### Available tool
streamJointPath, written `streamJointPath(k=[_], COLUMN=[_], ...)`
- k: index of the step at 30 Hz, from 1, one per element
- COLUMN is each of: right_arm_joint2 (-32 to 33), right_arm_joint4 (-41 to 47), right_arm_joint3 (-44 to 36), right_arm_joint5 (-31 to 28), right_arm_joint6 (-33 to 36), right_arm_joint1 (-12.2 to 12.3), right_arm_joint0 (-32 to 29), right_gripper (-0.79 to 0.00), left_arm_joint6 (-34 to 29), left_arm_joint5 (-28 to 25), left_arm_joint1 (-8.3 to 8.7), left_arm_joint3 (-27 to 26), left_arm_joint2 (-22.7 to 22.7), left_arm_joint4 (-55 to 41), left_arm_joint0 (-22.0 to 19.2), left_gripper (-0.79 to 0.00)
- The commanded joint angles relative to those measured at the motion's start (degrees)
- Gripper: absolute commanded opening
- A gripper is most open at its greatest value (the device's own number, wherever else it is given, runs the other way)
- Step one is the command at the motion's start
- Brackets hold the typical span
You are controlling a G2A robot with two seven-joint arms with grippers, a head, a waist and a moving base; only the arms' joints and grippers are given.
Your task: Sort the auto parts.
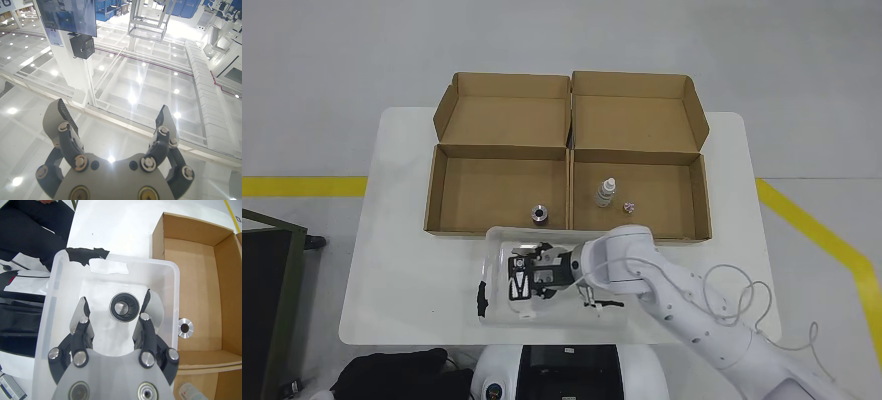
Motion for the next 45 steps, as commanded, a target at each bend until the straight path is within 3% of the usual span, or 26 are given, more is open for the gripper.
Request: streamJointPath(k=[1,7,23,28,34,37,39,45], right_arm_joint2=[-0.1,-0.7,-3.2,-3.2,-2.9,-2.6,-2.4,-1.4], right_arm_joint4=[-0.8,-1.4,-4.8,-5.8,-6.2,-6.2,-6.1,-4.3], right_arm_joint3=[1.0,4.5,11.0,12.1,12.4,12.2,11.9,10.4], right_arm_joint5=[0.0,0.4,1.7,2.2,1.5,1.1,0.8,-0.5], right_arm_joint6=[-1.0,-4.2,-10.7,-12.8,-14.7,-15.8,-16.4,-16.7], right_arm_joint1=[0.0,-0.4,-1.7,-1.8,-1.8,-1.8,-1.8,-1.7], right_arm_joint0=[0.0,0.5,2.3,2.0,1.6,1.5,1.5,1.6], right_gripper=[-0.243,-0.209,-0.231,-0.403,-0.505,-0.711,-0.785,-0.785], left_arm_joint6=[0.0,0.0,0.0,0.0,0.0,0.0,0.0,0.0], left_arm_joint5=[0.0,0.0,0.0,0.0,0.0,0.0,0.0,0.0], left_arm_joint1=[0.0,0.0,0.0,0.0,0.0,0.0,0.0,0.0], left_arm_joint3=[0.0,0.0,0.0,0.0,0.0,0.0,0.0,0.0], left_arm_joint2=[0.0,0.0,0.0,0.0,0.0,0.0,0.0,0.0], left_arm_joint4=[0.0,0.0,0.0,0.0,0.0,0.0,0.0,0.0], left_arm_joint0=[0.0,0.0,0.0,0.0,0.0,0.0,0.0,0.0], left_gripper=[0.0,0.0,0.0,0.0,0.0,0.0,0.0,0.0])
